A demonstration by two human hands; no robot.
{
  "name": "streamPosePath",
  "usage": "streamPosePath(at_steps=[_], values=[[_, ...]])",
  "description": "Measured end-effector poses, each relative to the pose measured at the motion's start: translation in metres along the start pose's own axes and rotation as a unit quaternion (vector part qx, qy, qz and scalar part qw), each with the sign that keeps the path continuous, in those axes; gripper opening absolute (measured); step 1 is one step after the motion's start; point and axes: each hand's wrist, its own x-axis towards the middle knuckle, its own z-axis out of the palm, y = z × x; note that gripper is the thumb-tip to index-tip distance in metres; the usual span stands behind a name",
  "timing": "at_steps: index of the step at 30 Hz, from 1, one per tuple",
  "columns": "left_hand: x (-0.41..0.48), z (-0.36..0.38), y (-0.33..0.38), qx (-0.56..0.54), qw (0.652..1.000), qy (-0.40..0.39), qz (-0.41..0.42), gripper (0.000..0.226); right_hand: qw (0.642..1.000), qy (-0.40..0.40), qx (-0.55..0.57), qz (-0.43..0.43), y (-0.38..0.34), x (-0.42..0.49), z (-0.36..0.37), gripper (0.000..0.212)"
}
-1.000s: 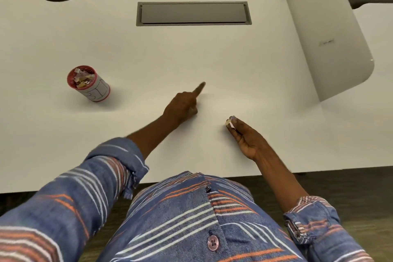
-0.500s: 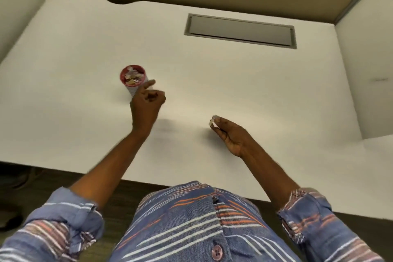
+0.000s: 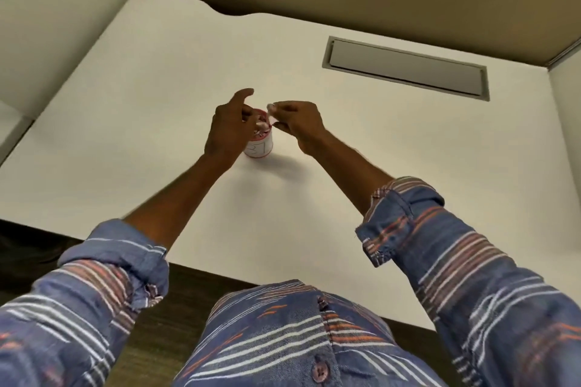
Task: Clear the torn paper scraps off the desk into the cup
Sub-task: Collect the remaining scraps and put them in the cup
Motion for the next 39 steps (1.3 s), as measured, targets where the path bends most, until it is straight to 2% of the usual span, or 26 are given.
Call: streamPosePath(at_steps=[4, 8, 11, 15, 17, 23, 26, 32, 35, 39], values=[[0.012, -0.017, -0.019, 0.019, 0.999, -0.028, -0.002, 0.051, 0.994, 0.010, -0.108, -0.003, 0.002, 0.018, 0.032, 0.019], [0.014, -0.021, -0.016, 0.028, 0.999, -0.018, 0.019, 0.049, 0.987, -0.024, -0.156, 0.015, -0.004, 0.024, 0.033, 0.028], [0.017, -0.024, -0.018, 0.023, 0.999, -0.017, 0.025, 0.042, 0.981, -0.025, -0.194, 0.003, -0.012, 0.022, 0.034, 0.023], [0.022, -0.025, -0.016, 0.069, 0.993, -0.002, 0.094, 0.027, 0.980, 0.005, -0.198, -0.031, -0.019, 0.018, 0.026, 0.035], [0.023, -0.023, -0.013, 0.096, 0.988, 0.001, 0.124, 0.024, 0.979, 0.008, -0.201, -0.045, -0.020, 0.018, 0.020, 0.033], [0.026, -0.020, -0.010, 0.185, 0.969, -0.085, 0.143, 0.023, 0.967, -0.038, -0.251, -0.020, -0.014, 0.012, 0.012, 0.031], [0.028, -0.021, -0.009, 0.208, 0.959, -0.126, 0.147, 0.023, 0.975, -0.008, -0.220, -0.031, -0.011, 0.010, 0.002, 0.026], [0.036, -0.019, -0.007, 0.328, 0.910, -0.211, 0.143, 0.025, 0.985, 0.090, -0.144, -0.022, 0.002, 0.003, -0.049, 0.018], [0.037, -0.014, -0.003, 0.344, 0.906, -0.220, 0.106, 0.029, 0.979, 0.141, -0.145, -0.011, 0.015, -0.006, -0.088, 0.016], [0.036, -0.007, -0.001, 0.342, 0.906, -0.227, 0.106, 0.027, 0.967, 0.206, -0.151, -0.005, 0.030, -0.027, -0.139, 0.016]])
